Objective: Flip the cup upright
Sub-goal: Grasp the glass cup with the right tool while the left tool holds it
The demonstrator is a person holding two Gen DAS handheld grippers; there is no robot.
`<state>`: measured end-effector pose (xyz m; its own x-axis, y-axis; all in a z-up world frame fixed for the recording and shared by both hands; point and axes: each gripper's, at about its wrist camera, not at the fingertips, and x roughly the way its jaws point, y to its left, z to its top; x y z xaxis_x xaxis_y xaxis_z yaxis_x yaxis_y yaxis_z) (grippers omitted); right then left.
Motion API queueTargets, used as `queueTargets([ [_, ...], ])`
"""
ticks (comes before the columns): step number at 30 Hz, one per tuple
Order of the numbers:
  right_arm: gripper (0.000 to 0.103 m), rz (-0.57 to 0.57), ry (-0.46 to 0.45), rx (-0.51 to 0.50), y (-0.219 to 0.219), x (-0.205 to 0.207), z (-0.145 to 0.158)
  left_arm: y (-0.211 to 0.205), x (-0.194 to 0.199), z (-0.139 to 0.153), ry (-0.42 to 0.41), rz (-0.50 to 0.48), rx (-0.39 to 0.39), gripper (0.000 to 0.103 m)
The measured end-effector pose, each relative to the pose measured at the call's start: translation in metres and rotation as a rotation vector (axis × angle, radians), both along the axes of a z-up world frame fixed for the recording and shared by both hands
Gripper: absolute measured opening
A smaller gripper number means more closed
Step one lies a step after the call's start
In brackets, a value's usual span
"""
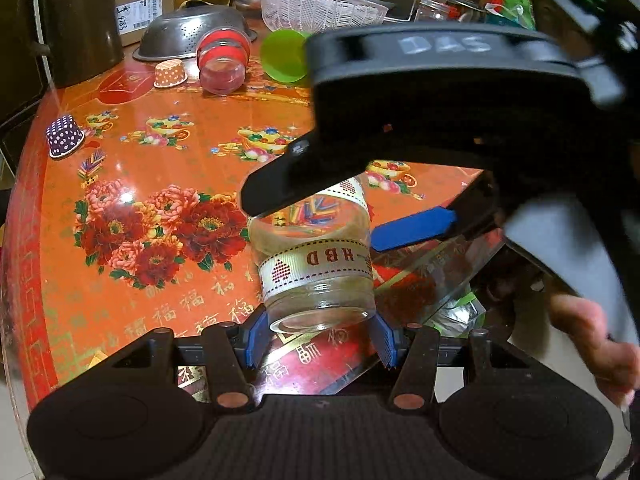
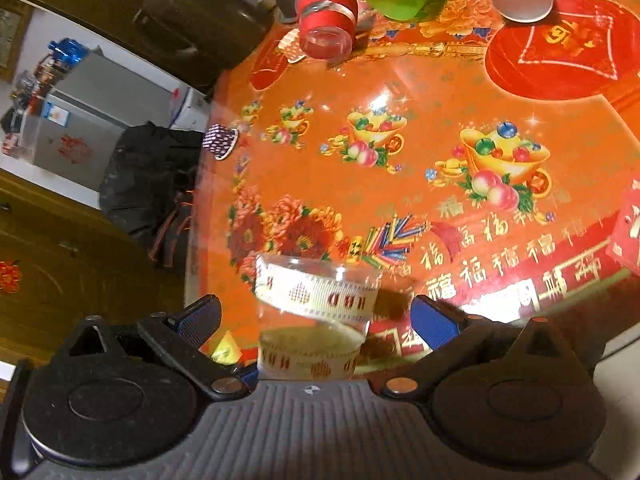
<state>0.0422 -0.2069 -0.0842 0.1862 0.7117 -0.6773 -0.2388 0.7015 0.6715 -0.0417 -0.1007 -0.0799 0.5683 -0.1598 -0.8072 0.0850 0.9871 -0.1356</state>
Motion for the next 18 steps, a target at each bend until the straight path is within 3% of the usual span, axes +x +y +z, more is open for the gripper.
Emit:
queueTargets([
  [11, 0.079, -0.012, -0.029, -0.058, 0.018, 0.003, 0.008, 0.001, -0.003, 0.000, -0.015, 0.000, -0.002, 0.056],
  [13, 0.071, -0.012, -0.031, -0.063, 0.020, 0.003, 0.008, 0.001, -0.003, 0.000, -0.017, 0.001, -0.005, 0.056],
  [18, 0.068, -0.009, -0.033, -0.074, 0.023, 0.004, 0.007, 0.001, -0.003, 0.000, -0.019, 0.003, -0.006, 0.056],
])
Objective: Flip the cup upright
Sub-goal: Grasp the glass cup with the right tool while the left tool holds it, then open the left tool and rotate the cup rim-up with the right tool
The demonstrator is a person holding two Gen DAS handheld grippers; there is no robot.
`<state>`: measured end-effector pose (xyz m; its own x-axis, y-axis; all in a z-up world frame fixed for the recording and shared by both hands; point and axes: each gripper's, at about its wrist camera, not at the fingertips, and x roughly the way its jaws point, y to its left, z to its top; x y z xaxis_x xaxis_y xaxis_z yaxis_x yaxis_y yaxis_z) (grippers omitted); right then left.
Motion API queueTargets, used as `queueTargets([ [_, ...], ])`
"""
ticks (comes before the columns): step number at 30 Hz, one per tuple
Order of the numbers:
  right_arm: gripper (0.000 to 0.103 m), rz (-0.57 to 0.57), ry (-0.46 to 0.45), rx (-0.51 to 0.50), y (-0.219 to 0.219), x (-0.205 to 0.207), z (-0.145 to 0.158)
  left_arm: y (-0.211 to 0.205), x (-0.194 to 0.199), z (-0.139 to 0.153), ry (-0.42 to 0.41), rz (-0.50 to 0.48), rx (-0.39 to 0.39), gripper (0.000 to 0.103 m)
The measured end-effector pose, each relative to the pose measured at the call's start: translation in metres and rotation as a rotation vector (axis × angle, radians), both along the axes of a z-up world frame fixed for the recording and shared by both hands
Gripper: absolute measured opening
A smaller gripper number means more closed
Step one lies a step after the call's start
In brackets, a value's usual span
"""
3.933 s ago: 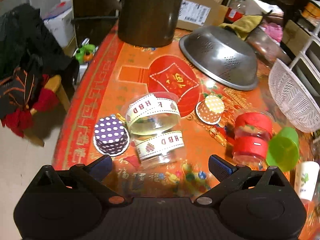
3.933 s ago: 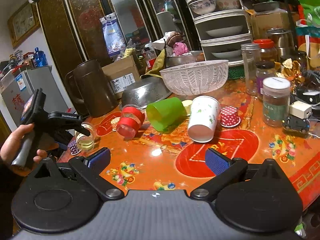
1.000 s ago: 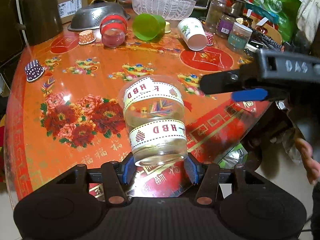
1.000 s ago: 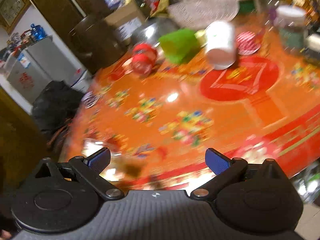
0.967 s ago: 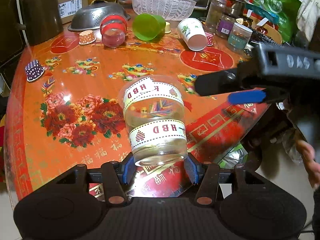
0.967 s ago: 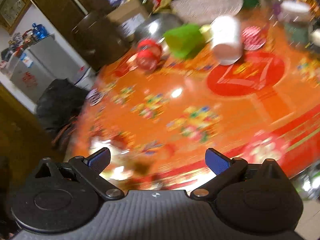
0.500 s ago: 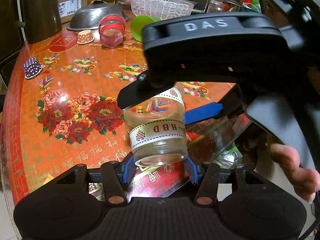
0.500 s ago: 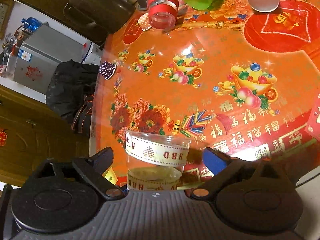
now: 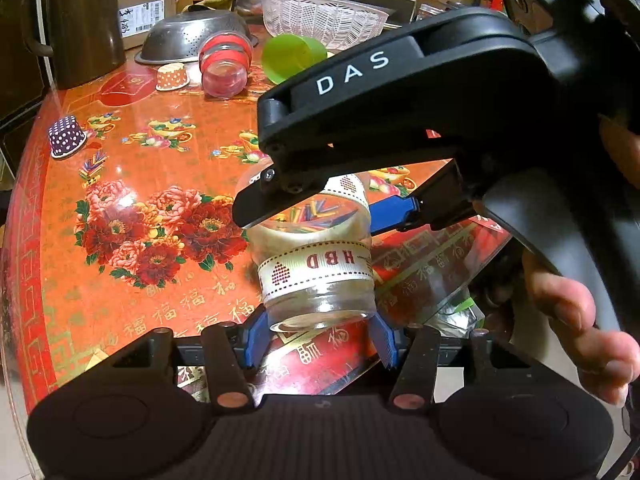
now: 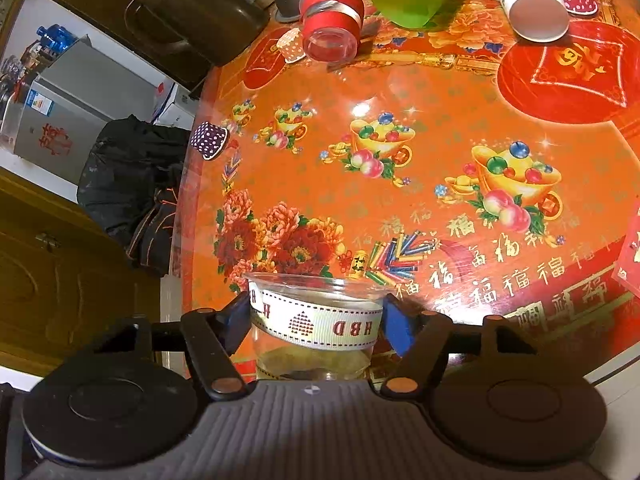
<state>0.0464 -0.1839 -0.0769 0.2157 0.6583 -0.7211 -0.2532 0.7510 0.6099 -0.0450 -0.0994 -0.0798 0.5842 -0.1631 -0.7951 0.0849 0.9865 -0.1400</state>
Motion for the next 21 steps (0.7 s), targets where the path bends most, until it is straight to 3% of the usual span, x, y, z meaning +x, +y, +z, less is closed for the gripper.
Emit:
queueTargets([
  [4, 0.067, 0.004, -0.012, 0.002, 0.000, -0.001, 0.001, 0.000, 0.000, 0.000, -0.001, 0.002, -0.002, 0.058],
  [9, 0.067, 0.004, -0.009, 0.020, -0.002, -0.001, 0.002, -0.001, -0.005, 0.005, -0.032, -0.031, 0.007, 0.088],
  [13, 0.067, -0.001, -0.016, 0.034, -0.004, 0.000, 0.004, 0.004, -0.014, 0.006, -0.044, -0.060, -0.005, 0.094],
  [21, 0.067, 0.003, -0.038, 0.034, -0.006, 0.003, 0.005, 0.046, -0.050, 0.015, -0.134, -0.061, -0.151, 0.094],
])
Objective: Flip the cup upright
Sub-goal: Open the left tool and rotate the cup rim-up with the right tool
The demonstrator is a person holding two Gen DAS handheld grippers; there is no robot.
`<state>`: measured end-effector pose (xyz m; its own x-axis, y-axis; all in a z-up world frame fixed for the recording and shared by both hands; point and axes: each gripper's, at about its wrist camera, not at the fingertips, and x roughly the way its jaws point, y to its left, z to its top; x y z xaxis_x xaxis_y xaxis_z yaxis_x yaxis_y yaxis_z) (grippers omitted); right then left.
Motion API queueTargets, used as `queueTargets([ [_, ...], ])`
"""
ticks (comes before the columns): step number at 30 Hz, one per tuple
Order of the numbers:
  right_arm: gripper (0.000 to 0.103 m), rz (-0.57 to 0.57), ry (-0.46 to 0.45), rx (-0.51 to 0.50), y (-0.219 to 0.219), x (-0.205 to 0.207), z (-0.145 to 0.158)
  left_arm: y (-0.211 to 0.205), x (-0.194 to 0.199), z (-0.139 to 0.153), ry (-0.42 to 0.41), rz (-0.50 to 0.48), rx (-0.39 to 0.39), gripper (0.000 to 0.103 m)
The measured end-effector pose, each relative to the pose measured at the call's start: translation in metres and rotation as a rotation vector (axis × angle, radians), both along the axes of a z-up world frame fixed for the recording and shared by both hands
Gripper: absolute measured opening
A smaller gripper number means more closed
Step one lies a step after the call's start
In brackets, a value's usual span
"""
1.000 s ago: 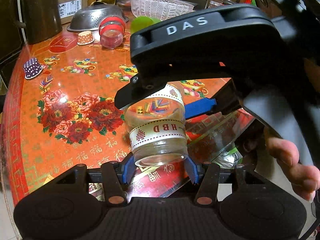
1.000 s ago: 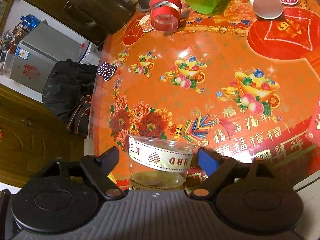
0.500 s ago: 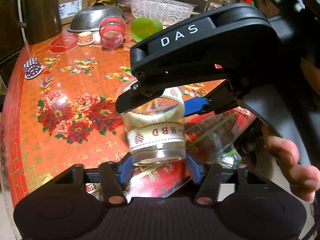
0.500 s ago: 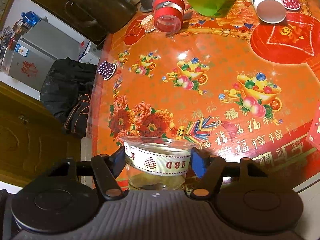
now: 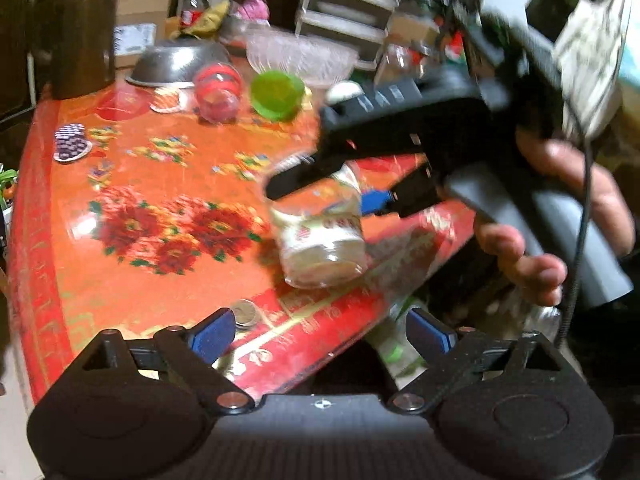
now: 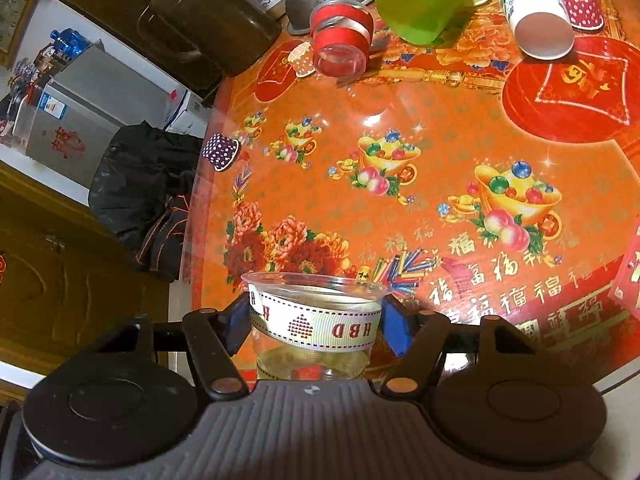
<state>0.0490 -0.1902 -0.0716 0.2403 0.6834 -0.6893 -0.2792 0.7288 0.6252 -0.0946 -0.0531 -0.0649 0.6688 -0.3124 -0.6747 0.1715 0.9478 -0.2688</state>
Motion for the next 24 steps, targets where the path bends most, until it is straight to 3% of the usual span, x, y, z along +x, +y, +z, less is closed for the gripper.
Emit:
queueTargets([
  [6, 0.067, 0.007, -0.017, -0.011, 0.004, 0.001, 0.002, 0.039, -0.011, 0.009, -0.106, 0.065, -0.140, 0.101],
  [13, 0.067, -0.010, -0.096, -0.031, 0.003, -0.002, 0.014, 0.071, -0.009, 0.016, -0.197, 0.160, -0.202, 0.103],
  [17, 0.067, -0.060, -0.335, -0.046, 0.001, -0.016, 0.035, 0.084, -0.012, 0.017, -0.244, 0.226, -0.215, 0.103],
  [20, 0.067, -0.133, -0.620, -0.072, 0.002, -0.037, 0.044, 0.089, -0.012, 0.015, -0.251, 0.230, -0.234, 0.103],
  [24, 0.067, -0.220, -0.961, -0.101, 0.005, -0.066, 0.023, 0.093, -0.012, 0.011, -0.252, 0.232, -0.254, 0.103],
])
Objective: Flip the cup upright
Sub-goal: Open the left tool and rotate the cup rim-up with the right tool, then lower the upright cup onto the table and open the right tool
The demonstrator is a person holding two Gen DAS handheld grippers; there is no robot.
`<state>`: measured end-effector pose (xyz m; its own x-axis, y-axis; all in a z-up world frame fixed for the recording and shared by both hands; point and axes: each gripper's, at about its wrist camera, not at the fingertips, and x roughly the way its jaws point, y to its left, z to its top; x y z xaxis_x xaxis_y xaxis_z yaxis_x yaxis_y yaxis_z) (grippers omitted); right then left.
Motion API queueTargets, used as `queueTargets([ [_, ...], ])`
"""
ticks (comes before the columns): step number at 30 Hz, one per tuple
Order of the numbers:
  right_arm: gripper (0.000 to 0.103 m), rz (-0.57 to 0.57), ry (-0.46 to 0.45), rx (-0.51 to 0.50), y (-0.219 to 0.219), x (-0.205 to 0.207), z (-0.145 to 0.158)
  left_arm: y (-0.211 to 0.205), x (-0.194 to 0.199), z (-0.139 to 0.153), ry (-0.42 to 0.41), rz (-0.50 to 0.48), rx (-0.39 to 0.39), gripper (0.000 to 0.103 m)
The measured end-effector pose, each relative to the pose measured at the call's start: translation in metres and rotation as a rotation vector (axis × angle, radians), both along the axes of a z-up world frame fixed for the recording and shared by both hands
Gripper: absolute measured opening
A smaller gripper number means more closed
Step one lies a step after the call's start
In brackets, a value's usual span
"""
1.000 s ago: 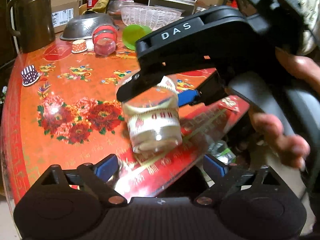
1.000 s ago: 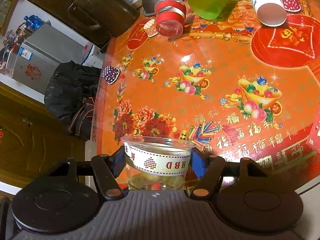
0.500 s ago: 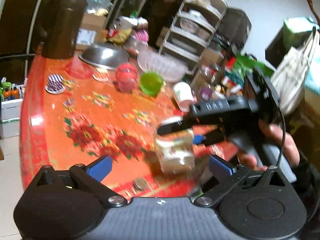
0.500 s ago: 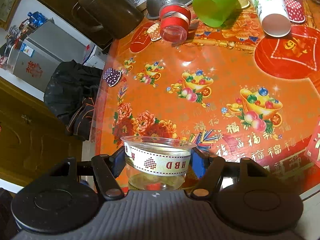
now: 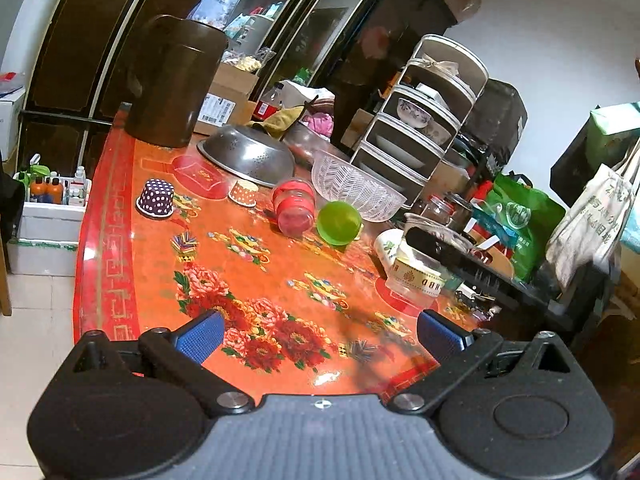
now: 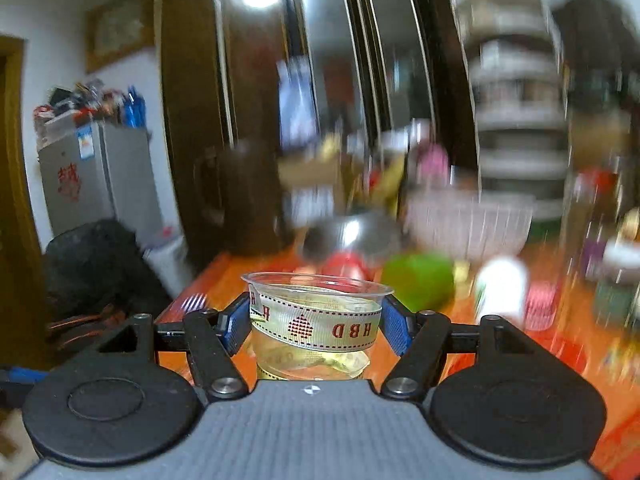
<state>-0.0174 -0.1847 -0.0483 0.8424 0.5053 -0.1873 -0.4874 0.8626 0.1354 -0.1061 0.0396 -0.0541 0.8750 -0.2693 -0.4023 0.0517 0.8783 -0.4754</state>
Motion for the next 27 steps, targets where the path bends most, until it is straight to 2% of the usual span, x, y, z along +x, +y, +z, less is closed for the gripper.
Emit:
queueTargets([
  [2, 0.067, -0.008, -0.100, 0.010, 0.001, -0.011, -0.019, 0.001, -0.001, -0.003, 0.001, 0.001, -0.007, 0.103],
  [7, 0.067, -0.032, -0.217, 0.007, 0.006, -0.036, -0.058, 0.005, -0.001, -0.009, 0.013, -0.006, -0.030, 0.103],
  [9, 0.067, -0.059, -0.267, -0.036, 0.010, -0.047, -0.068, 0.006, -0.001, -0.012, 0.015, -0.005, -0.038, 0.103],
  [18, 0.067, -0.073, -0.302, -0.045, 0.016, -0.051, -0.083, 0.005, 0.001, -0.020, 0.028, -0.014, -0.059, 0.103],
  [27, 0.070, -0.049, -0.264, -0.046, 0.020, -0.049, -0.091, 0.006, 0.000, -0.024, 0.038, -0.002, -0.061, 0.103],
])
